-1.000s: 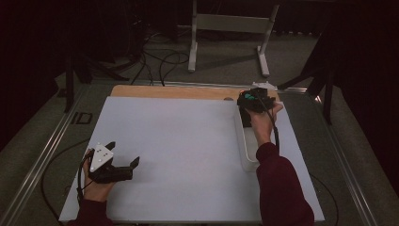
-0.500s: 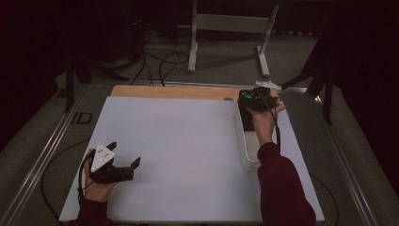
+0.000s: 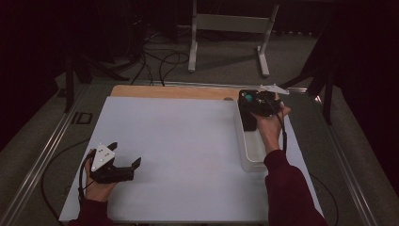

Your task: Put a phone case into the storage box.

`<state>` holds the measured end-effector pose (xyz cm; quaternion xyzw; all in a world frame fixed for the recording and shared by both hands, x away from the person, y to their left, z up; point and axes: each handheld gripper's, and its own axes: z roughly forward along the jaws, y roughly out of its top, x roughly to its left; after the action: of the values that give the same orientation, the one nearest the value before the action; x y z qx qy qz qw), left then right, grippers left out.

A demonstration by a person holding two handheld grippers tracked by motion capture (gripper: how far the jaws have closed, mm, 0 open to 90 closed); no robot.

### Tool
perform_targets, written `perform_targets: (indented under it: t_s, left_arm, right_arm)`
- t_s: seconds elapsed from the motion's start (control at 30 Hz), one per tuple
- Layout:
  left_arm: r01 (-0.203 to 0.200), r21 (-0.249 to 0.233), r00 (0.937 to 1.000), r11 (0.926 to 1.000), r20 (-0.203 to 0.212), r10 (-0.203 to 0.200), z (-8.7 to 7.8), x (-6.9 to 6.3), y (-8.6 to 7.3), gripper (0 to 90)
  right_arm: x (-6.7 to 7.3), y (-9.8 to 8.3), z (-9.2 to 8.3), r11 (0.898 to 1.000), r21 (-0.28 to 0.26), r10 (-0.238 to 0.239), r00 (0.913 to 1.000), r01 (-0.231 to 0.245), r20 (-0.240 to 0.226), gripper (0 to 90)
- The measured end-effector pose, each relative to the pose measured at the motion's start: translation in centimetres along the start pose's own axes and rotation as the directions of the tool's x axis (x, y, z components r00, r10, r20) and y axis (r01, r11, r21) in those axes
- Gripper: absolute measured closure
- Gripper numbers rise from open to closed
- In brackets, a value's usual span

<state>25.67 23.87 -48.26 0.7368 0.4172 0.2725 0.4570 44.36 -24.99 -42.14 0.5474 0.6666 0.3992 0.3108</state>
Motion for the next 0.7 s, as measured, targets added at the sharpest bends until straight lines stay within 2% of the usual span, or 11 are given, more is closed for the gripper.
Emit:
perform_targets:
  t_s: [0.2, 0.4, 0.63, 0.7]
  left_arm:
    - [0.004, 0.001, 1.0, 1.0, 0.007, -0.004, 0.0, 0.0, 0.0, 0.0]
    - [0.005, 0.003, 0.9999, 1.0, 0.012, -0.005, 0.0, 0.0, 0.0, 0.0]
    - [0.01, 0.006, 0.9997, 0.9999, 0.022, -0.01, 0.1, -0.1, 0.0, 0.0]
    - [0.013, 0.004, 0.9996, 0.9999, 0.025, -0.013, 0.1, -0.1, 0.0, 0.0]
  right_arm:
    - [0.2, -0.6, -1.5, 1.0, -0.011, -0.004, 0.9984, 0.004, -0.057, 8.6]
    - [0.3, -1.0, -3.1, 0.999, -0.031, -0.031, 0.9937, 0.028, -0.107, 8.6]
    - [0.2, -1.9, -5.0, 0.998, -0.058, -0.039, 0.99, 0.031, -0.136, 8.5]
    - [0.3, -2.2, -5.6, 0.998, -0.058, -0.039, 0.9869, 0.03, -0.157, 8.5]
